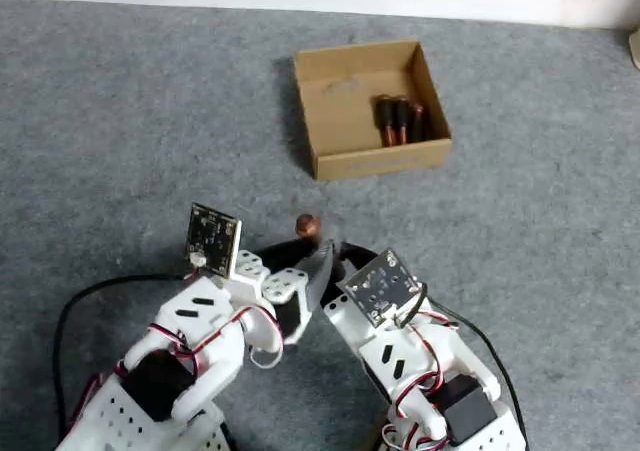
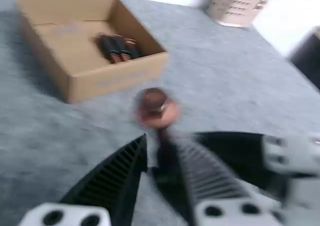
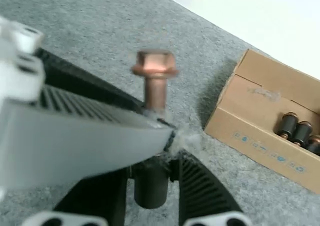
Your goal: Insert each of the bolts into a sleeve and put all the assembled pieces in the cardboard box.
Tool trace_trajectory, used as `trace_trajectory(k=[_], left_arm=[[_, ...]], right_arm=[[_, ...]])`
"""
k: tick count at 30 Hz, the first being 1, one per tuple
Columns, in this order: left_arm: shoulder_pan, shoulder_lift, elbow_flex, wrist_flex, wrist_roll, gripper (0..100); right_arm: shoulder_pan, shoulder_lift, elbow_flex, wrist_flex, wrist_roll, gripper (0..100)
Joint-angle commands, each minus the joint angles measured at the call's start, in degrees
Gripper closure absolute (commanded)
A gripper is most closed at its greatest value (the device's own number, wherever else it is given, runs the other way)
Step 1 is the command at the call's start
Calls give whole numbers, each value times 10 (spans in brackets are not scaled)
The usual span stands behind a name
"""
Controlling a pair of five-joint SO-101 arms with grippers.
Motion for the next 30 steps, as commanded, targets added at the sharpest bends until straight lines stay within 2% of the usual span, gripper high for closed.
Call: trace_trajectory(k=[1,3,5,11,15,20,25,30], left_arm=[[-1,17,-10,4,0,608],[-1,18,-10,6,0,534],[-1,18,-10,6,0,539],[-7,17,-11,3,1,668],[-22,13,-14,3,6,714],[-101,12,-33,2,98,783],[-121,12,-38,1,109,987],[-121,13,-32,-20,109,996]], right_arm=[[4,-9,-12,-10,3,993],[4,-9,-12,-10,3,993],[4,-9,-12,-10,3,993],[4,-9,-12,-10,3,993],[4,-8,-12,-10,3,993],[4,-7,-11,-12,3,993],[4,-6,-11,-13,3,993],[4,-6,-11,-13,3,993]])
